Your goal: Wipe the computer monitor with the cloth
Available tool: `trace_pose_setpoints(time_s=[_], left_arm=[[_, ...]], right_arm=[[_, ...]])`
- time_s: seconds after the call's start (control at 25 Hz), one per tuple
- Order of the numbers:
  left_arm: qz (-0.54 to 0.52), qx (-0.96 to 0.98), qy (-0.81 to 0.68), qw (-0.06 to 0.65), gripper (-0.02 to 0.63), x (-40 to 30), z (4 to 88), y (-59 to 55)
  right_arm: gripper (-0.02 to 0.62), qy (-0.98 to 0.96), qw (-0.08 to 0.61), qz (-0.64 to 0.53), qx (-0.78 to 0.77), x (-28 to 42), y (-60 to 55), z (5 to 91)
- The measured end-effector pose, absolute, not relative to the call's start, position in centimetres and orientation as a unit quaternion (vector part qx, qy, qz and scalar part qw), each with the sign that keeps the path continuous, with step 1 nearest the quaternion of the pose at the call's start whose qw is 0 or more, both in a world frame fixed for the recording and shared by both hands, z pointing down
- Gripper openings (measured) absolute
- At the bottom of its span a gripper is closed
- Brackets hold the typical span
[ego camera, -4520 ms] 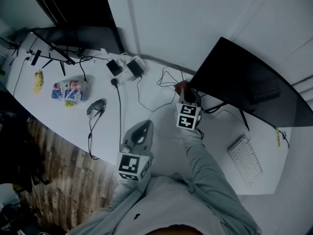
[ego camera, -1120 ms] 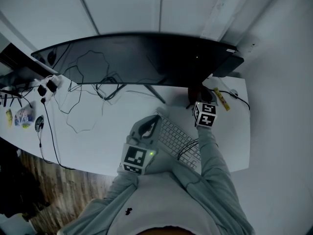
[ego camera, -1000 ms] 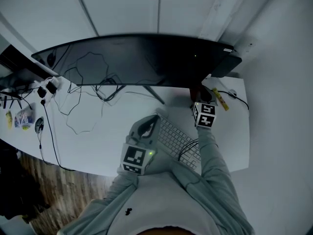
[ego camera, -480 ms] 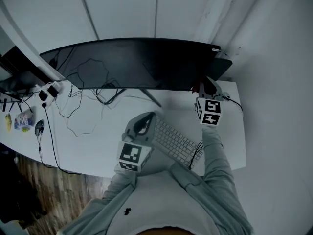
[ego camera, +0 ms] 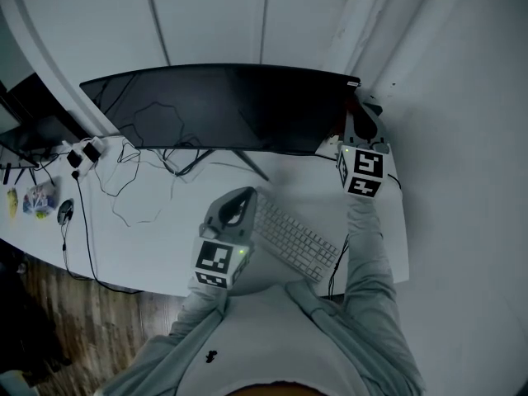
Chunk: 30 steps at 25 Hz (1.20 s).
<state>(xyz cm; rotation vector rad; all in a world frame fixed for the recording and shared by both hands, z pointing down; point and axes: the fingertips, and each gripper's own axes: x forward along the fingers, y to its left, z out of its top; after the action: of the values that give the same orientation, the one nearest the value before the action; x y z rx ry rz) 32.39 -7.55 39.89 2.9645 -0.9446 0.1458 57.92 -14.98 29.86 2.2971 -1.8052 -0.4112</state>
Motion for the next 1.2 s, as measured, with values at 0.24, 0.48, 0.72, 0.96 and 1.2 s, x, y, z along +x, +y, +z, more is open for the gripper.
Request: trace_pose_setpoints(time_s=[0.24,0.48,0.72,0.96,1.2], left_arm=[[0.043,0.949,-0.311,0.012,0.021,31.3,39.5,-7.1],[0.040,0.947,-0.318,0.013,0.021,30.4,39.4,-6.9],[0.040,0.946,-0.321,0.012,0.021,30.0,39.6,-7.1],[0.042,0.946,-0.322,0.018,0.021,29.7,39.9,-7.3],[0.046,0.943,-0.330,0.024,0.021,28.5,40.7,-7.2]], right_arm=[[0.032,-0.601,0.086,-0.167,0.777,57.9,-14.8,25.5],[0.032,-0.593,0.082,-0.175,0.782,57.9,-14.6,23.1],[0.032,-0.608,0.115,-0.186,0.763,57.7,-15.2,21.9],[0.032,-0.590,0.191,-0.226,0.751,55.2,-15.9,21.7],[0.032,-0.617,0.189,-0.229,0.729,51.7,-17.3,21.8]])
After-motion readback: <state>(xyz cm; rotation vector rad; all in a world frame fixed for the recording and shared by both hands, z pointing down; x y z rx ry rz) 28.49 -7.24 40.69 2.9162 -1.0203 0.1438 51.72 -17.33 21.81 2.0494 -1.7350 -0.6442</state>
